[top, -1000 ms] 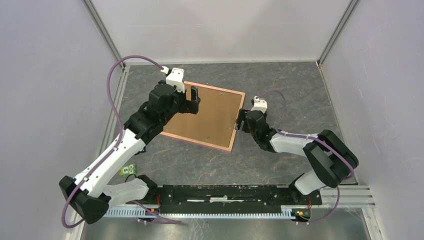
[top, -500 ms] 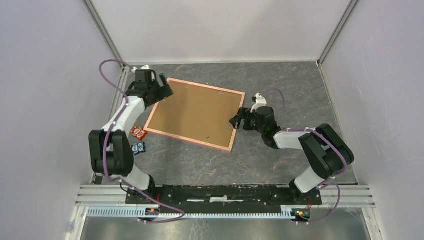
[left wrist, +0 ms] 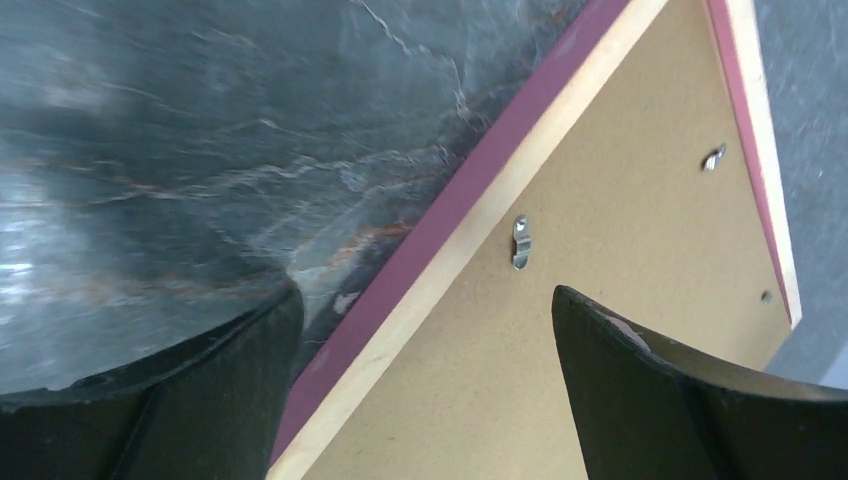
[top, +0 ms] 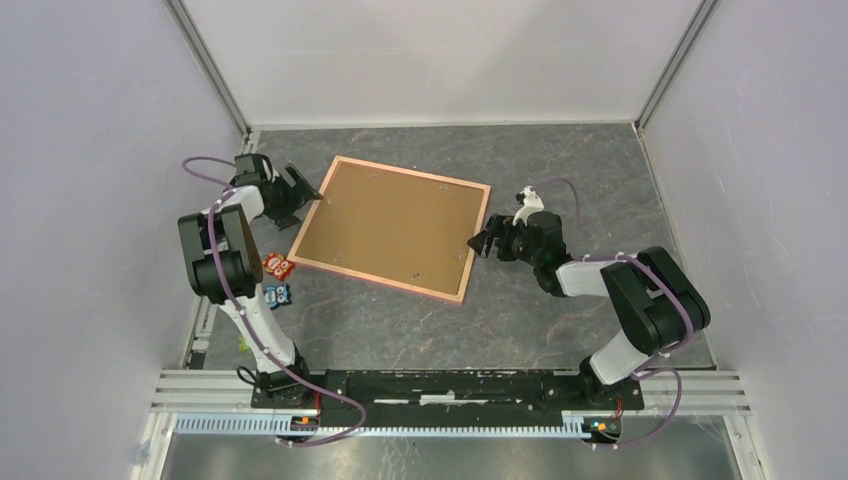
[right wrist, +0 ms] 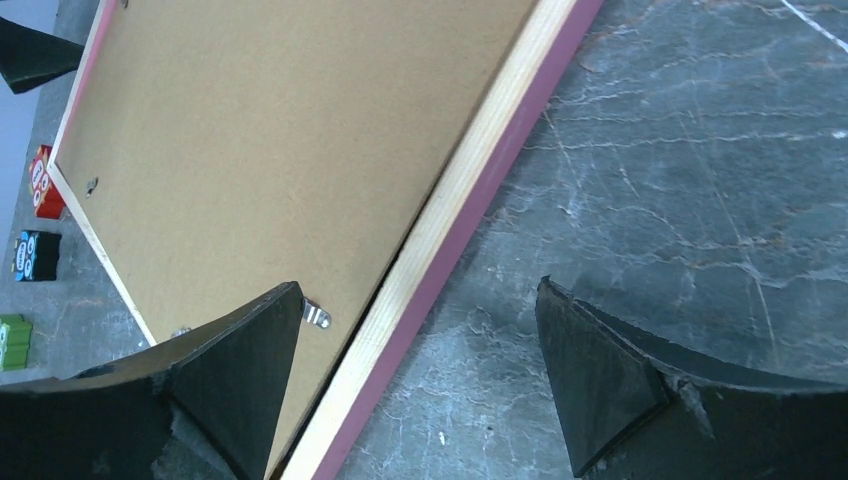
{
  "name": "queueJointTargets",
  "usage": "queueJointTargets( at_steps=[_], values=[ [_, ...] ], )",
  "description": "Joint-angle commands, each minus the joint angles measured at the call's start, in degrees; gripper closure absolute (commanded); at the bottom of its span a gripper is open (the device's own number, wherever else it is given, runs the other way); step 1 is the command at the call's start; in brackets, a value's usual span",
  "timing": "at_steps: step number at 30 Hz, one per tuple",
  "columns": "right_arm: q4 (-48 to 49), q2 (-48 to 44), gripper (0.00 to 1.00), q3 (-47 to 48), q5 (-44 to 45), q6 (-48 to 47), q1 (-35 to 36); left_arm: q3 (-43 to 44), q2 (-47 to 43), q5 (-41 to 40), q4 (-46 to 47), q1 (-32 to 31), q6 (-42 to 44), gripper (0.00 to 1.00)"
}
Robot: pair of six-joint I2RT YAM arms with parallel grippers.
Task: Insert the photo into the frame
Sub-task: Turn over the photo frame item on the photo frame, then adjust the photo frame at the center of the board.
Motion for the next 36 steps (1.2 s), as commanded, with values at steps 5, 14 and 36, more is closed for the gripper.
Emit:
queueJointTargets(
  at_steps=[5,14,36],
  values=[
    [1.64,-1.38,0.15,-0.82,-4.22,2.38,-3.1,0.84,3.54,11.45,-0.91,-1.23,-3.57,0.0],
    [-8.02,-10.39,0.28,-0.52,-4.68,-3.72,-5.42,-11.28,-2.28,16.24,7.96,-6.73,-16.78,0.01],
    [-15.03,-8.01,0.39,1.85,3.06,-7.82,-5.52,-12.17,-4.58,16.19,8.9,-6.65,-20.37,0.01]
  ],
)
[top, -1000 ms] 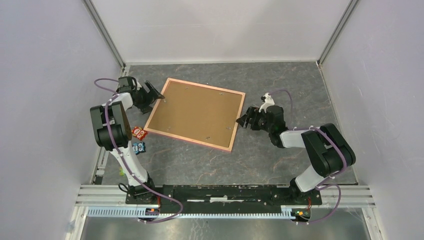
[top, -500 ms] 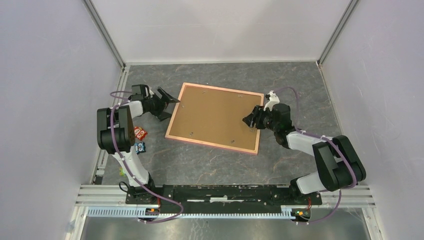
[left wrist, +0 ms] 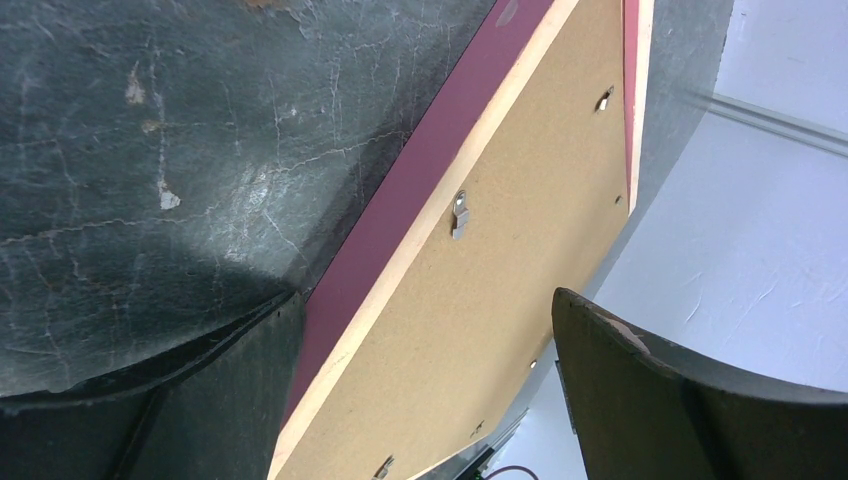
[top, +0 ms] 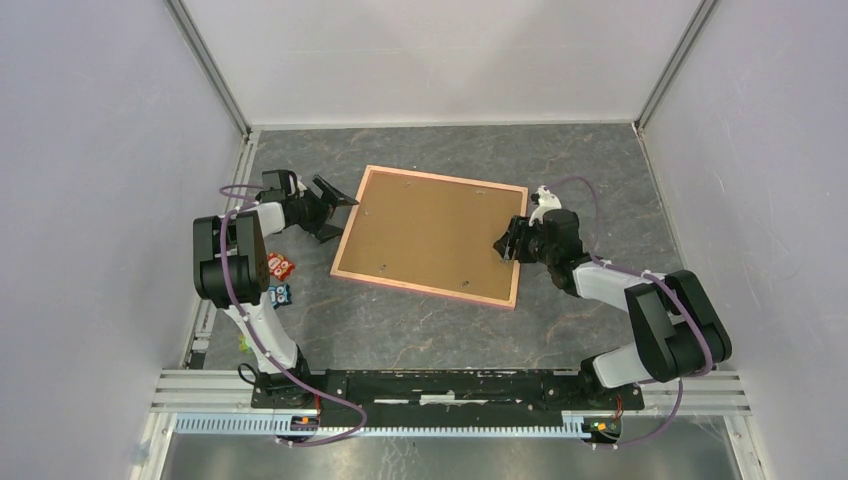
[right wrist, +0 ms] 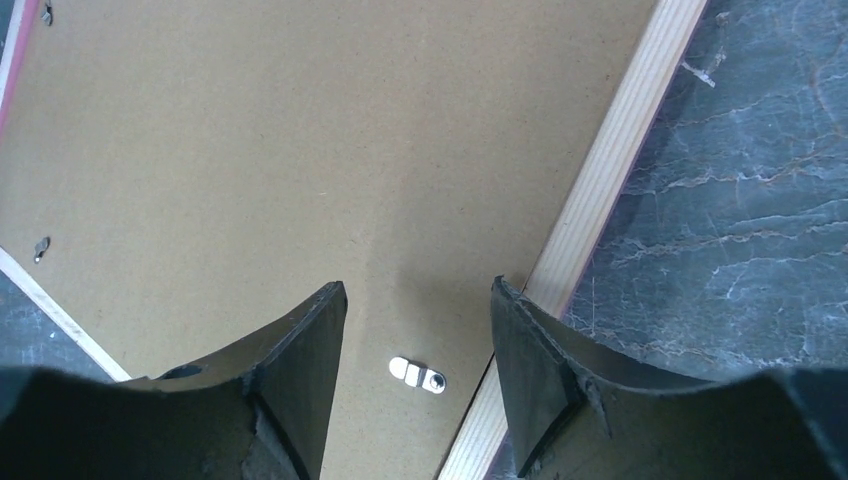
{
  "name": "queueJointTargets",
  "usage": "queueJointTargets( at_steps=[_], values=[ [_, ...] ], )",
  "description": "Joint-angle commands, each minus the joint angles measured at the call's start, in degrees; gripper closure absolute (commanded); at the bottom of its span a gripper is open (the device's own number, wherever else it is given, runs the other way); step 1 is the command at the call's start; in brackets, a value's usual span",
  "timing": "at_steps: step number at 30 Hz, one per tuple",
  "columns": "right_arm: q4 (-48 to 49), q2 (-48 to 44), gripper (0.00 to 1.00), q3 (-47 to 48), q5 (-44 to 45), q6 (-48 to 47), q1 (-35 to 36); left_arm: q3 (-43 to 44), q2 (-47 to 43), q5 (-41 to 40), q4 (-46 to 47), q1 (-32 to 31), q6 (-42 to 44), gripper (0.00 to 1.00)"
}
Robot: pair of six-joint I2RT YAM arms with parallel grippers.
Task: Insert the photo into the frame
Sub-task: Adjust the photo frame at the center of the board, then adjust the photo frame item on the photo frame.
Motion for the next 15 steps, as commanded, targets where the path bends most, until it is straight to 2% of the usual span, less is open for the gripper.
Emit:
queueJointTargets(
  at_steps=[1,5,15],
  values=[
    [0.1,1.69,0.41,2.66,1.06,-1.51,-0.17,-0.24,-2.38,-0.97,-1.29,0.25,-1.46,0.01],
    [-0.63,1.73,0.41,2.74,1.62,-2.01,-0.57,-0.41,-2.49,-0.84,-1.07,0.2,-1.53,0.01],
    [0.24,1.22,0.35,1.49,0.99,-1.87,-2.41,-0.33,-2.17,-0.92,-0.83,0.24,-1.62,0.01]
  ],
)
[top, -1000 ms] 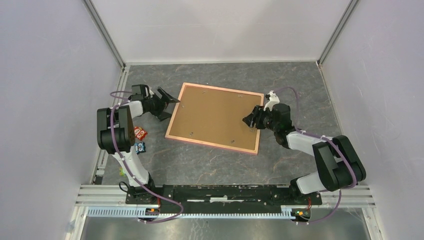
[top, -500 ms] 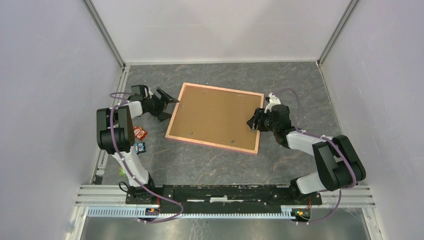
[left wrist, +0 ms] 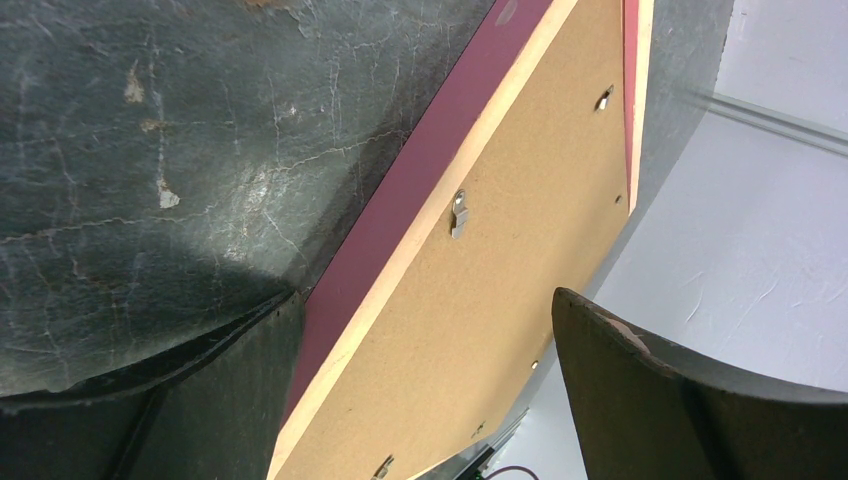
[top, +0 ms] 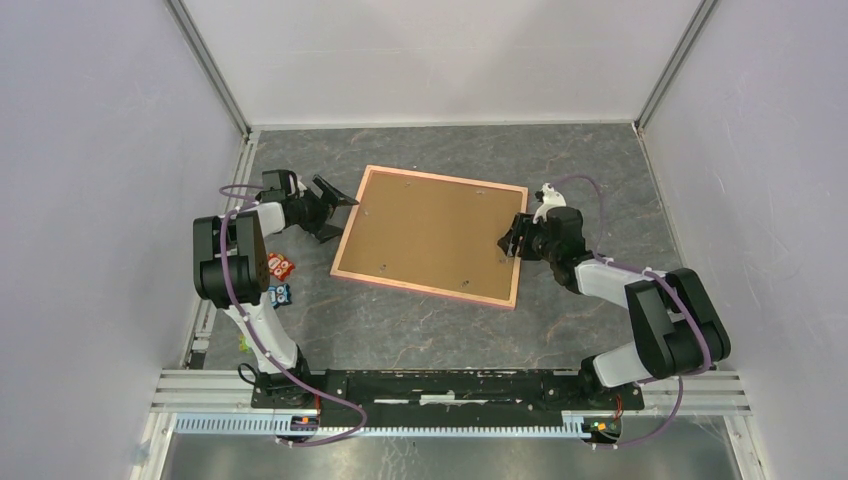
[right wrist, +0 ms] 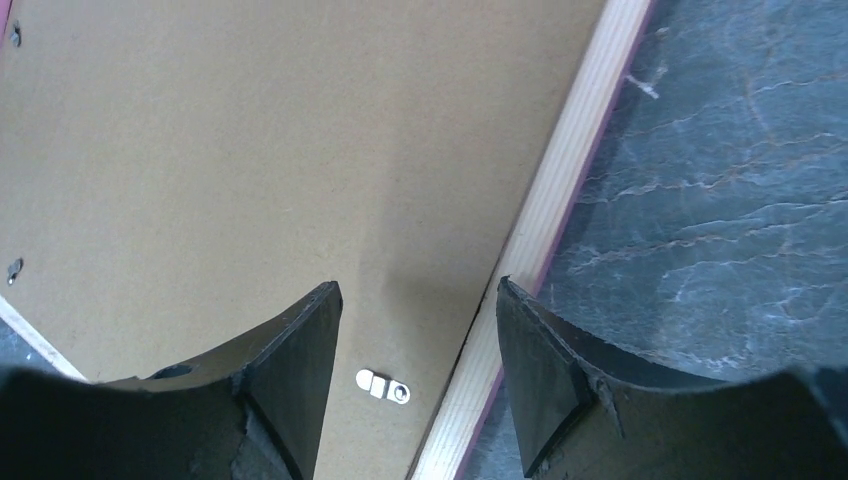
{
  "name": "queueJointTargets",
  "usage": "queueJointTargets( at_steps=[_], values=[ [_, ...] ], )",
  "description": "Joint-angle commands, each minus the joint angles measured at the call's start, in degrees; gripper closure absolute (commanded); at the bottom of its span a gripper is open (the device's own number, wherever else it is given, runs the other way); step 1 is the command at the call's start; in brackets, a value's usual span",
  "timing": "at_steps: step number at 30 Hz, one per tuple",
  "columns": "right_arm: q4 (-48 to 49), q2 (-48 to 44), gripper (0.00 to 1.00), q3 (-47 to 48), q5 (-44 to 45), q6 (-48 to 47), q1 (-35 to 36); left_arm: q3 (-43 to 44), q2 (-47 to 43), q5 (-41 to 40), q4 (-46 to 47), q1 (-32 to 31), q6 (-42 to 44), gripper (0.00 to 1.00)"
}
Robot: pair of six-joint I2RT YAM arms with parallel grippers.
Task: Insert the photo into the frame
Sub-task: Adjust the photo frame item on the photo frame.
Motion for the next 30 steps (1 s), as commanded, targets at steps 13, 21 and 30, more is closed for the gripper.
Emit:
queueJointTargets(
  at_steps=[13,21,30],
  values=[
    [17.12,9.77,0.39,0.07,-16.97,2.94,-1.12,-0.24,-1.33,0.07,-0.11,-0.1,-2.12,0.01],
    [19.08,7.18,0.31,0.5,-16.4,-2.91,-1.12,0.02,-1.29,0.3,0.05,-1.18,-1.62,0.01],
    [29.9,5.74,0.31,-0.92,-22.88,-2.04,1.04,0.89,-1.98,-0.24,-1.18,-2.83,0.13,0.0]
  ],
)
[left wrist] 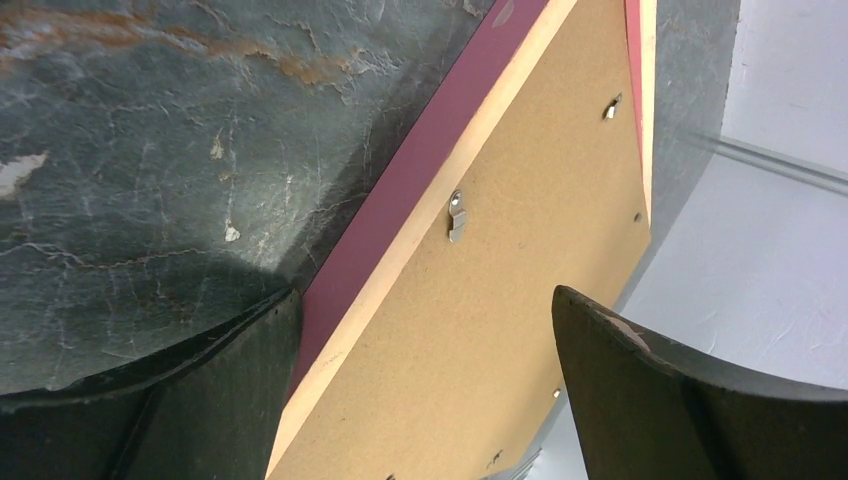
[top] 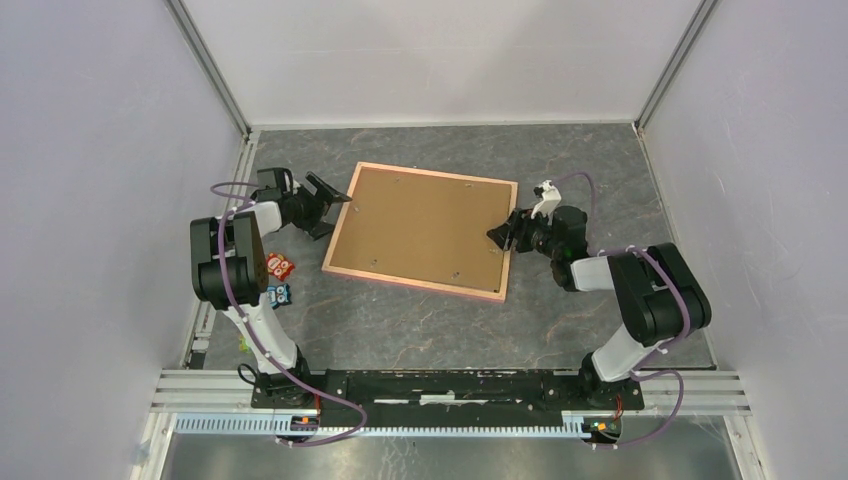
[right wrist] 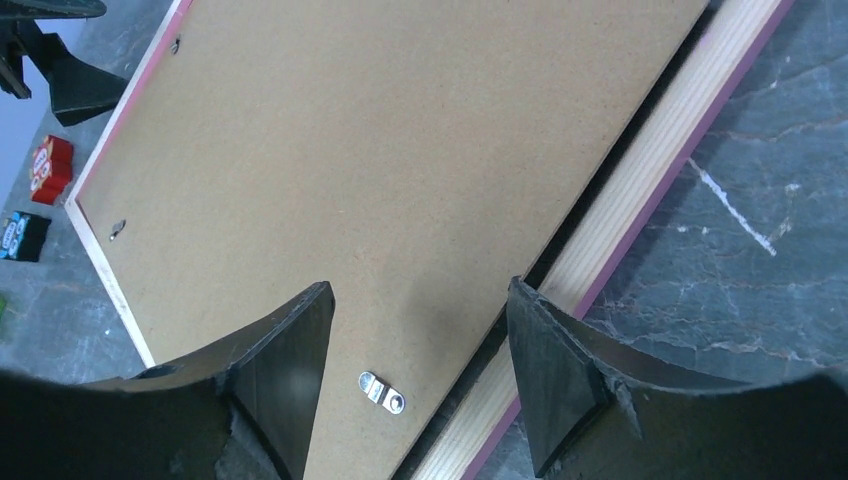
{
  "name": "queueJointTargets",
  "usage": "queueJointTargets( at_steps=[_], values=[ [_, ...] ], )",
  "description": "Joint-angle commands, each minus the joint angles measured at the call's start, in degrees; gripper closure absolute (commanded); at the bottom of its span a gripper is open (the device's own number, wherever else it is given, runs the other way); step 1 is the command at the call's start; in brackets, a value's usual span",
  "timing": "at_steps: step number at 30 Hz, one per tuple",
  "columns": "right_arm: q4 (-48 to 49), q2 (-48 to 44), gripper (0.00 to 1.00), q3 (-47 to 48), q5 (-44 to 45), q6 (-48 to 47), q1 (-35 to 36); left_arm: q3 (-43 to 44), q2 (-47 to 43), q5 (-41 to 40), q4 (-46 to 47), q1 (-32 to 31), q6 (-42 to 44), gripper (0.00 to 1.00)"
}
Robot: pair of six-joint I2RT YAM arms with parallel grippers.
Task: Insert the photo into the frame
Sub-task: Adjust the photo frame item on the photo frame.
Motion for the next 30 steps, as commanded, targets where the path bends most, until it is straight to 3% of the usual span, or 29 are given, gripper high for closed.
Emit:
queueJointTargets(
  at_steps=[1,6,10,15,21,25,30],
  values=[
    [3.81,-6.26,0.31,0.46,-5.74,-5.54,4.96,0.44,-1.79,3.08,-2.27,-3.44,0.18,0.0],
    [2.21,-9.38,0.28,-0.15,0.93,-8.21,6.1,0.44,-1.83,2.82,-2.64,-3.49,0.42,0.0],
    [-15.47,-6.48,0.23,4.48,17.18,-12.05,6.16,0.83,-2.25,2.04,-3.87,-3.48,1.0,0.0],
    [-20.32,-4.57,0.17,7.21,17.82,-14.3,6.2,2.12,-3.39,-0.65,-7.02,-3.42,3.15,0.0],
    [-25.72,-14.02,0.16,6.14,23.38,-15.46,6.18,3.43,-5.98,-5.16,-10.69,-3.43,6.1,0.0],
    [-25.63,-19.99,0.1,2.85,25.17,-13.75,6.25,3.87,-5.84,-5.27,-11.22,-3.49,6.49,0.0],
    [-33.66,-18.66,0.03,5.56,27.27,-14.02,6.21,5.2,-8.49,-11.0,-14.22,-4.5,8.48,0.0]
  ],
)
